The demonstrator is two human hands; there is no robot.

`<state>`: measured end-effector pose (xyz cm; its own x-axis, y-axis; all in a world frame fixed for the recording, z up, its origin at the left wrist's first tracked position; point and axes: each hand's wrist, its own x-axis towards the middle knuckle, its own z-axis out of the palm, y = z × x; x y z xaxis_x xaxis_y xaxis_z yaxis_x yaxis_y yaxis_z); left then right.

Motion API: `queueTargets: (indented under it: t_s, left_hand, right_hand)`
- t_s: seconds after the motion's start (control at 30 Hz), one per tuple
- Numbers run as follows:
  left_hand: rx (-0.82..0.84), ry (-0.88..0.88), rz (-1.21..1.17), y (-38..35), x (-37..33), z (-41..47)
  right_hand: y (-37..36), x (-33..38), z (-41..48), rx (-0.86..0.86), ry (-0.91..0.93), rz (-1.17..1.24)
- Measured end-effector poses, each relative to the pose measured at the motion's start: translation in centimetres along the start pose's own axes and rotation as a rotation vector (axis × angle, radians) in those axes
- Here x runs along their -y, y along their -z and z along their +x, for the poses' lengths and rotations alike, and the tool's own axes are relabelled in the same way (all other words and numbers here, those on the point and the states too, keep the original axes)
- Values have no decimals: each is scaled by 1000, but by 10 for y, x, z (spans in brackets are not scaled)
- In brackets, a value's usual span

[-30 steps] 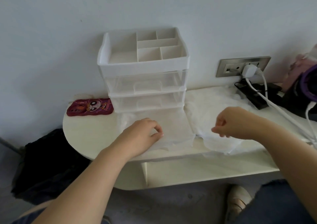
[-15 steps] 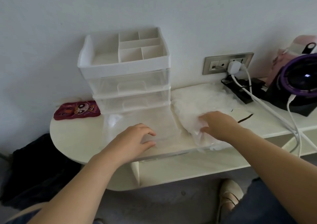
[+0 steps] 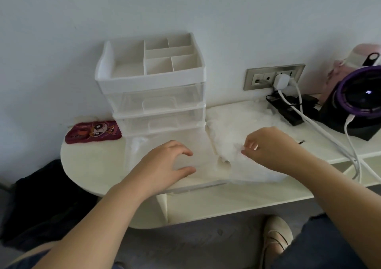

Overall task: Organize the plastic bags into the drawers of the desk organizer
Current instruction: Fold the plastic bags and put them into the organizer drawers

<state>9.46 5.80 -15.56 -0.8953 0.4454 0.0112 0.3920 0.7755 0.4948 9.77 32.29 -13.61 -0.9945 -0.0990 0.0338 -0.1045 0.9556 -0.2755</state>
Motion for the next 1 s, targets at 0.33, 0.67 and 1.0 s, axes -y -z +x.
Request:
queueTargets:
  t_s: [0.33,0.67,1.0]
  left_hand:
    - [-81,151,-568,14,-33,-10]
    - [-170,207,-1078,51,-7,-14]
    - [-119,494,-558,61,51,-19]
  right_hand:
    - [2,74,1,-206,111,617]
    - [4,89,27,339,308,1030]
    - [13,86,58,-28,97,573]
